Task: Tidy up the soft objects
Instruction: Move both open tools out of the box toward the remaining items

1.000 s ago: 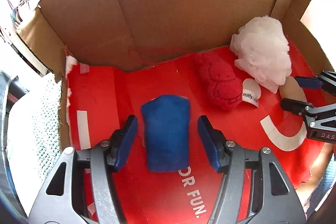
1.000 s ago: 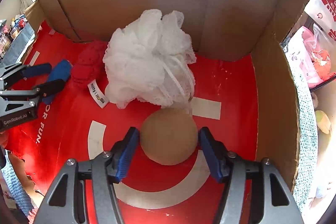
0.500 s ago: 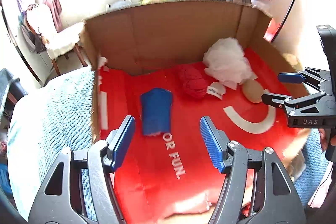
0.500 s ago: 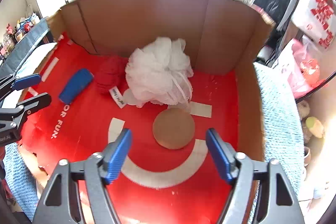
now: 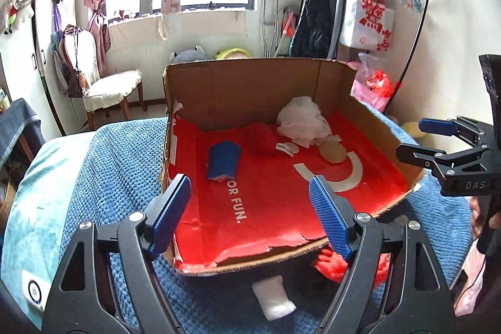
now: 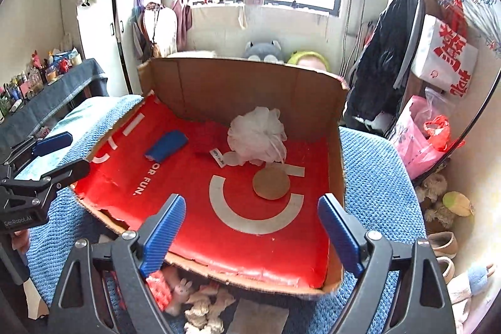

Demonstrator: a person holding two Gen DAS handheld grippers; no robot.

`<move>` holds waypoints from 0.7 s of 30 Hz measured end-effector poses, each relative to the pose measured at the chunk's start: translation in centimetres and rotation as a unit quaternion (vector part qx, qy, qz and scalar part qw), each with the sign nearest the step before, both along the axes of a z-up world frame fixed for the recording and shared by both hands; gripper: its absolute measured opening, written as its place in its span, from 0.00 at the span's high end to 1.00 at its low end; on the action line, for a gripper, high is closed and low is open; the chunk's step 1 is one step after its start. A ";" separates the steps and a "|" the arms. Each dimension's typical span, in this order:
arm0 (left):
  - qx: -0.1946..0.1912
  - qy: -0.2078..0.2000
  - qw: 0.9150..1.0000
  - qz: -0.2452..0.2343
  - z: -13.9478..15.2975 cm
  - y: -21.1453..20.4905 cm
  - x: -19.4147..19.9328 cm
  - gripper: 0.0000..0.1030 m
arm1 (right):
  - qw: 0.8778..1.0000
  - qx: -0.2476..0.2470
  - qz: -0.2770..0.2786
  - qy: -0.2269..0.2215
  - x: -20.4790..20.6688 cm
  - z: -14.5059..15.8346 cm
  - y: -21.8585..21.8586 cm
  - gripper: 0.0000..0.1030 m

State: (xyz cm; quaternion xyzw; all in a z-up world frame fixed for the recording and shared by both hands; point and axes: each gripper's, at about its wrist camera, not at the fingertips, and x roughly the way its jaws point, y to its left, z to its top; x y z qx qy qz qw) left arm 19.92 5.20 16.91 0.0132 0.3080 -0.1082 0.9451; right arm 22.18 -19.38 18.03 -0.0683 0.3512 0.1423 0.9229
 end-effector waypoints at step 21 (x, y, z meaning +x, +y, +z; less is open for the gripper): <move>-0.015 -0.097 0.995 0.019 -2.3 -0.9 -12.5 0.06 | 0.991 0.052 -0.030 -0.119 -14.0 -1.3 -1.5 0.00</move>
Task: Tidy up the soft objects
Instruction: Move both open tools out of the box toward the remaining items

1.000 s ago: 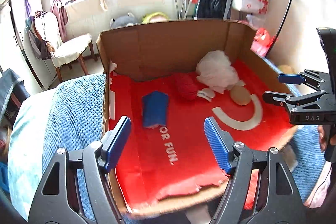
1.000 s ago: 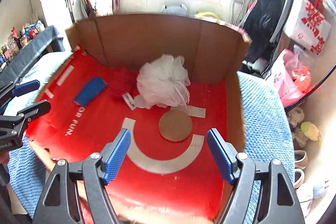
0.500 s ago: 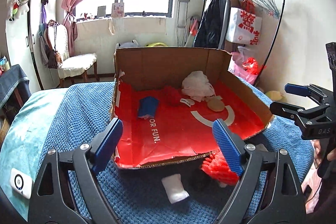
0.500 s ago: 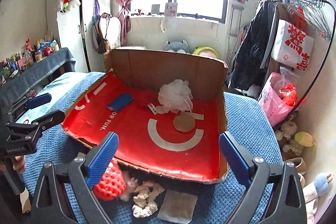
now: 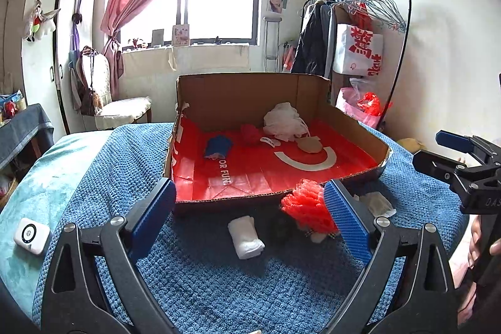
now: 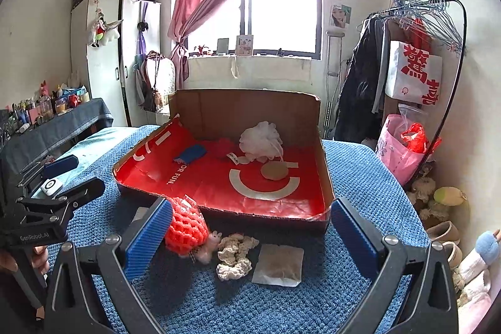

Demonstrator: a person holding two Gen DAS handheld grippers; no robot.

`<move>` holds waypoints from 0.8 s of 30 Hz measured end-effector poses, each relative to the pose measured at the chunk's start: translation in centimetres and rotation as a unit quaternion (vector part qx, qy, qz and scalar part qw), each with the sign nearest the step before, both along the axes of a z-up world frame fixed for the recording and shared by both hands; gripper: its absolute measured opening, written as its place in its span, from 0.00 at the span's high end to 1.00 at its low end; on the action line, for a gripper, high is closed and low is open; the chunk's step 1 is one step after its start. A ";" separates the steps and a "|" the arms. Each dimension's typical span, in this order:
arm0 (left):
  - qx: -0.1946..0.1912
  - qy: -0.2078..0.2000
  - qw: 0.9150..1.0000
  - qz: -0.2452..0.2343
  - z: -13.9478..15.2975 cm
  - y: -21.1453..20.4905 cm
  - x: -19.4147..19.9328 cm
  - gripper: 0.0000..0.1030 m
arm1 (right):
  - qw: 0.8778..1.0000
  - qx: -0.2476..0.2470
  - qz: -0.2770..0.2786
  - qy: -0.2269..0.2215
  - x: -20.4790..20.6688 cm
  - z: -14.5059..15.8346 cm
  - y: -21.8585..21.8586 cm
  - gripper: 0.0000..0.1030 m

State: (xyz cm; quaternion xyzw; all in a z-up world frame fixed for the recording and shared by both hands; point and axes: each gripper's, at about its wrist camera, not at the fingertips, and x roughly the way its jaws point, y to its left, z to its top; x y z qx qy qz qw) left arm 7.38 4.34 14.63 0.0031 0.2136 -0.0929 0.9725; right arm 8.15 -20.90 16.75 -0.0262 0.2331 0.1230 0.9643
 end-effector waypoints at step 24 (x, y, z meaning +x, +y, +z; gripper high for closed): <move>-0.011 0.049 0.999 0.003 -6.9 -1.2 -1.6 0.06 | 0.998 0.009 -0.053 0.024 -3.1 -8.9 -1.1 0.00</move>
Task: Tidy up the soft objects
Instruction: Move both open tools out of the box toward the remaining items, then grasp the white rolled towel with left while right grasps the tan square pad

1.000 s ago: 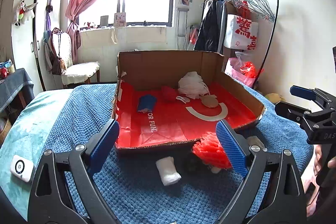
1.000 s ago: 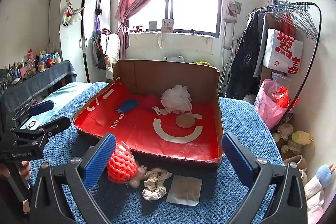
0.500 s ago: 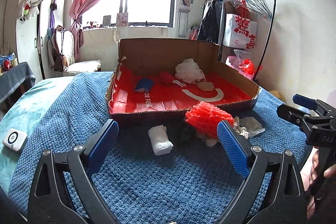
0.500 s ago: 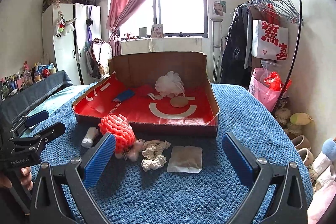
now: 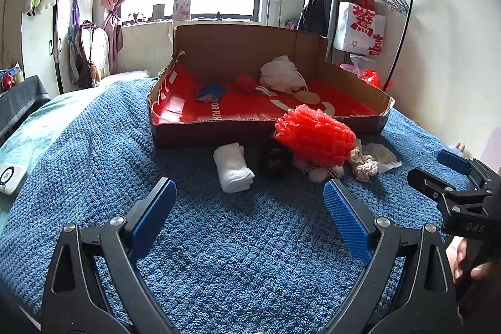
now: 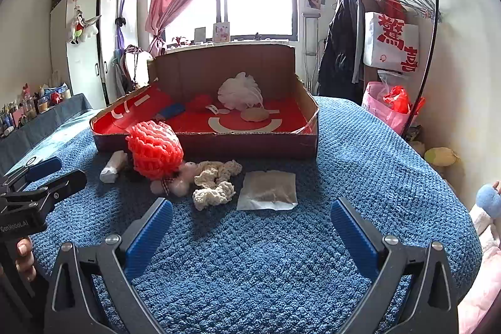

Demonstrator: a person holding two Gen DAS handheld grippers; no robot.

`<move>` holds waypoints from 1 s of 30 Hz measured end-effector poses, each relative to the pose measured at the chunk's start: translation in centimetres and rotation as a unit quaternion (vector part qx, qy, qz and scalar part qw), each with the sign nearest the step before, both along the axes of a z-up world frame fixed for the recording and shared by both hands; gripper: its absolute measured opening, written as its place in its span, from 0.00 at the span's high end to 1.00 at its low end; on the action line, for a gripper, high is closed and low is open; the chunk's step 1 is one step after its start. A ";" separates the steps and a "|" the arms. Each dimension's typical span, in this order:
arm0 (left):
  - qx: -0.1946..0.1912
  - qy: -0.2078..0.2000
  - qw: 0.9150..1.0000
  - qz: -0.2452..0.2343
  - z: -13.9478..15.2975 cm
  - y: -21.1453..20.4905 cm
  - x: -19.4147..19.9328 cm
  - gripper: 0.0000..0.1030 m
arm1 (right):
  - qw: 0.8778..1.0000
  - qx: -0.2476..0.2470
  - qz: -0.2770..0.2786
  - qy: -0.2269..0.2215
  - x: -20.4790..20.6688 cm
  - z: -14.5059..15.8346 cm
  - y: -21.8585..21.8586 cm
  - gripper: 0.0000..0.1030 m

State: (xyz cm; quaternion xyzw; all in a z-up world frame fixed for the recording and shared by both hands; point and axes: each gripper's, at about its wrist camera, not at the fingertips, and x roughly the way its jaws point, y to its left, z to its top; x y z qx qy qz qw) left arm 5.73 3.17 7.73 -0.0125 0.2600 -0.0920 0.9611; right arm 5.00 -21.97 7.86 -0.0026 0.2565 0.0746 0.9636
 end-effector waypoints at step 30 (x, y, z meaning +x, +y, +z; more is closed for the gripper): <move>0.013 0.086 0.996 0.007 -0.5 0.4 3.9 0.06 | 0.996 0.049 -0.009 0.079 3.9 -1.1 -2.3 0.00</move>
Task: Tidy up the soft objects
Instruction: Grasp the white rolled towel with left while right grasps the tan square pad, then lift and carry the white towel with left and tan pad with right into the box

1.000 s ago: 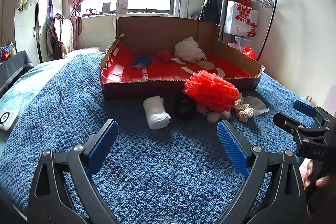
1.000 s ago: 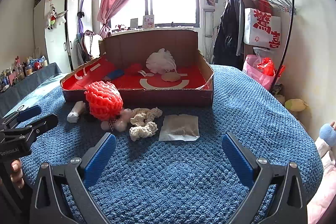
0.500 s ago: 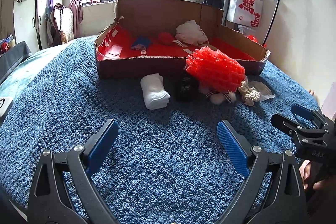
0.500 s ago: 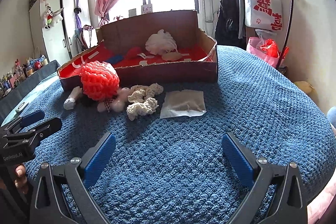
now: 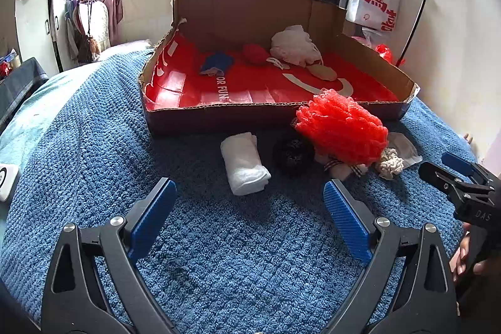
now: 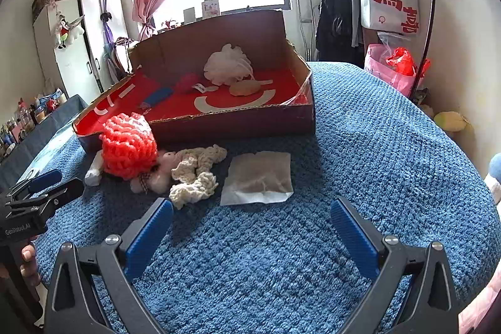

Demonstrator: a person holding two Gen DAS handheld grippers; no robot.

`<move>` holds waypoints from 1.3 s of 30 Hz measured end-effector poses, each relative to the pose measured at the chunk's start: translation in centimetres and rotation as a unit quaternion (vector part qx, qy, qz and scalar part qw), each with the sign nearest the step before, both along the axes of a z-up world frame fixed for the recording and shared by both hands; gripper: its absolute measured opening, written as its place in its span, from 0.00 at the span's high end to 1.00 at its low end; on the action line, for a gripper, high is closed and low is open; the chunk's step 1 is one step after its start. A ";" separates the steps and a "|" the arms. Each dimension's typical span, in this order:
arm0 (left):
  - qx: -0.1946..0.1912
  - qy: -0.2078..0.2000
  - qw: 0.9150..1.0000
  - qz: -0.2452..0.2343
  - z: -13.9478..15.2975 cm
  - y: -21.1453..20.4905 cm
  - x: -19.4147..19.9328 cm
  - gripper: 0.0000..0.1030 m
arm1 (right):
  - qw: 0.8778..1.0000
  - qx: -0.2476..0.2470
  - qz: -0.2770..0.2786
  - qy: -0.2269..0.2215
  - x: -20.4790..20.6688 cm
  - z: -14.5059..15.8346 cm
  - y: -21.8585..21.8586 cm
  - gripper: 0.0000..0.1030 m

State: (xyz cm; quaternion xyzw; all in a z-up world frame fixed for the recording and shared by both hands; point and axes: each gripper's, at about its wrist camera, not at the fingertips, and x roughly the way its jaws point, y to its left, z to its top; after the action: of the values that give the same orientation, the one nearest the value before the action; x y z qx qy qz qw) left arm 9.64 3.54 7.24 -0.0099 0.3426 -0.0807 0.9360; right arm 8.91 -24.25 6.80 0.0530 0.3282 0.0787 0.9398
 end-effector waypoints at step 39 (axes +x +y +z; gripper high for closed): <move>-0.034 0.045 0.995 -0.078 1.4 1.0 4.6 0.81 | 0.997 -0.037 0.056 0.039 5.0 2.6 1.5 0.73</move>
State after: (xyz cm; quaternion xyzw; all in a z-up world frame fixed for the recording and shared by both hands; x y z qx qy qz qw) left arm 14.24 4.57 8.62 -0.0186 0.3812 -0.1642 0.9096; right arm 13.91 -22.71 9.37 0.0032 0.3694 0.1169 0.9219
